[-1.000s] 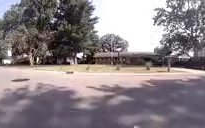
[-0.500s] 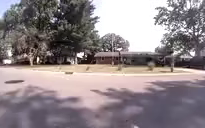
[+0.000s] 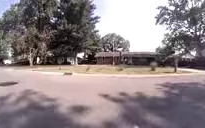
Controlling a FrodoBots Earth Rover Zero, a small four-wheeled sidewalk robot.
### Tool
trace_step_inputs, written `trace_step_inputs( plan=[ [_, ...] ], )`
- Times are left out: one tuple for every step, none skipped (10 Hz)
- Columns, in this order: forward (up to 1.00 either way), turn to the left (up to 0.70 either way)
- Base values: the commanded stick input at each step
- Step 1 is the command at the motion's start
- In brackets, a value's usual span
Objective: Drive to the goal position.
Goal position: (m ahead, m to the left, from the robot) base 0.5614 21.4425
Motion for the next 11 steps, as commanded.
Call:
trace_step_inputs(
  plan=[
    [0.69, 0.03],
    [0.69, 0.03],
    [0.69, 0.03],
    [0.69, 0.03],
    [0.69, 0.03],
    [0.69, 0.03],
    [0.69, 0.03],
    [0.69, 0.03],
    [0.69, 0.2],
    [0.69, 0.31],
    [0.69, 0.34]
  ],
)
